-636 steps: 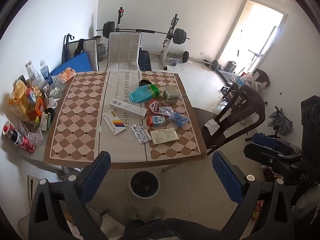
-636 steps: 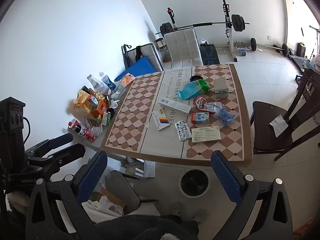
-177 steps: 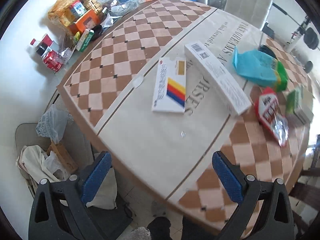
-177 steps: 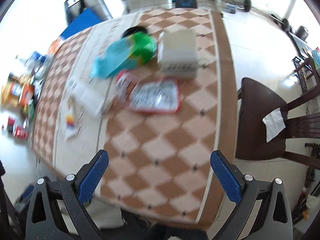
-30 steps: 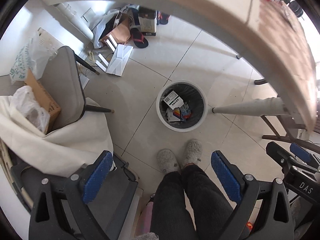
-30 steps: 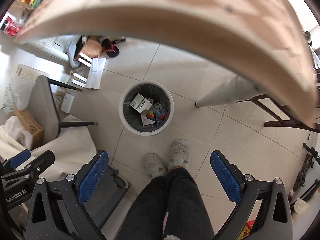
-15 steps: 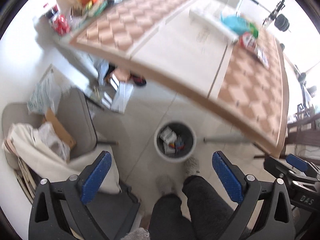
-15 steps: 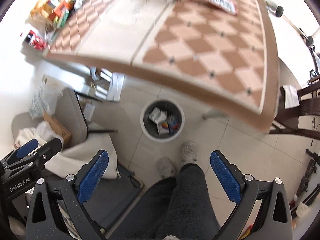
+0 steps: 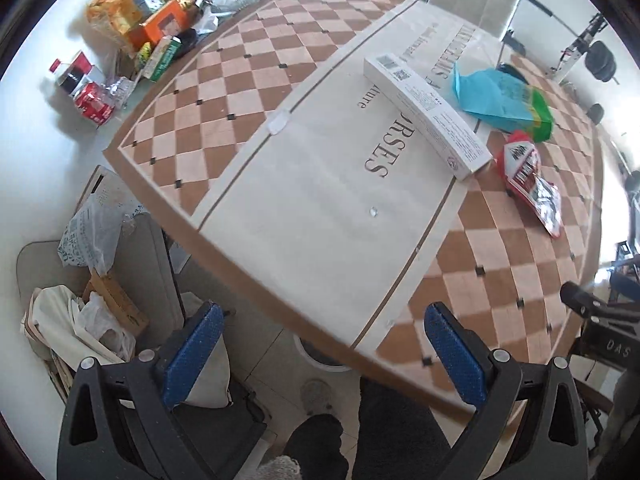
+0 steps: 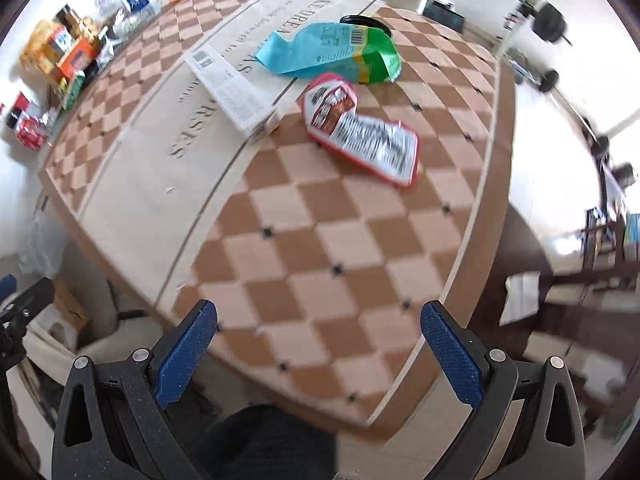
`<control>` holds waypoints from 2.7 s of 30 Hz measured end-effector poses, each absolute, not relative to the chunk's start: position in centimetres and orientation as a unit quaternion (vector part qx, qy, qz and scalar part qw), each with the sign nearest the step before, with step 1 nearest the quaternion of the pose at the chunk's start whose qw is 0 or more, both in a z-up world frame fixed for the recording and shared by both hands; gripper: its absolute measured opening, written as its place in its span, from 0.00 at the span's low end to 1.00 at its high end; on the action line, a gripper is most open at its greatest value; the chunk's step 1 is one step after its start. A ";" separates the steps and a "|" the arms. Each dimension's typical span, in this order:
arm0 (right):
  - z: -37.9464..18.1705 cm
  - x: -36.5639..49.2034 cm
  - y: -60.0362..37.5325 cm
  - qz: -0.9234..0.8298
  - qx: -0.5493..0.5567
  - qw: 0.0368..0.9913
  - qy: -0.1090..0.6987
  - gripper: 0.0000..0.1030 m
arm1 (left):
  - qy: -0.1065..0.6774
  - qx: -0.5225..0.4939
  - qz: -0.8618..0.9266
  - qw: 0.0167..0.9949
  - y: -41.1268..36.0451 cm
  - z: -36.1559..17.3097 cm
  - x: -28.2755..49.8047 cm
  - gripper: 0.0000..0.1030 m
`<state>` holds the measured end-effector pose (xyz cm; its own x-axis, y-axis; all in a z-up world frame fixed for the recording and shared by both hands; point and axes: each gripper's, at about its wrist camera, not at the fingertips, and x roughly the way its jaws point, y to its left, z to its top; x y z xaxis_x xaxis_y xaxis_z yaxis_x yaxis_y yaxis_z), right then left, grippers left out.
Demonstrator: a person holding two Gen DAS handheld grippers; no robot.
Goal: Collect trash
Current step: 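Grasp the long white box with the left gripper while the right gripper grasps the red-white snack pouch, then carry the white box and snack pouch over the bin and release both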
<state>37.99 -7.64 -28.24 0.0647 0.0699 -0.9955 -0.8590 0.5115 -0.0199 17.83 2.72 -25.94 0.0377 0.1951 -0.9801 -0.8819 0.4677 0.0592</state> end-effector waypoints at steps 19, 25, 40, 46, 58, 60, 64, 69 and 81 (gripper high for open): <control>-40.5 51.7 3.6 0.359 -0.358 0.571 0.645 0.68 | 0.577 -0.404 0.414 0.577 13.7 -33.4 34.0 1.00; -40.5 56.0 1.9 0.317 -0.226 0.557 0.734 0.73 | 0.575 -0.431 0.407 0.564 16.8 -35.7 36.8 0.85; -39.3 55.2 5.7 0.407 -0.350 0.528 0.658 0.86 | 0.647 -0.333 0.346 0.593 10.2 -36.6 33.2 0.48; -40.9 53.9 7.4 0.403 -0.383 0.548 0.625 0.85 | 0.646 -0.338 0.350 0.588 9.8 -37.5 33.9 0.48; -39.4 51.8 7.0 0.381 -0.360 0.601 0.604 0.57 | 0.630 -0.323 0.363 0.605 11.0 -36.8 31.8 0.46; -39.0 51.3 4.9 0.379 -0.344 0.603 0.611 0.56 | 0.628 -0.314 0.363 0.612 10.3 -35.5 31.6 0.45; -38.1 50.9 2.8 0.378 -0.311 0.607 0.626 0.55 | 0.620 -0.297 0.367 0.627 8.6 -33.4 30.3 0.45; -35.6 49.3 0.1 0.384 -0.267 0.614 0.635 0.55 | 0.601 -0.285 0.366 0.652 5.4 -30.3 28.0 0.45; -28.9 36.9 -8.0 0.406 -0.198 0.638 0.624 0.55 | 0.562 -0.272 0.340 0.703 -1.7 -26.7 16.7 0.45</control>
<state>36.91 -8.02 -28.88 -0.1068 0.2705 -0.9568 -0.7648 0.5926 0.2529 16.67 -1.72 -26.71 0.1372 0.1731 -0.9753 -0.7841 0.6206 -0.0002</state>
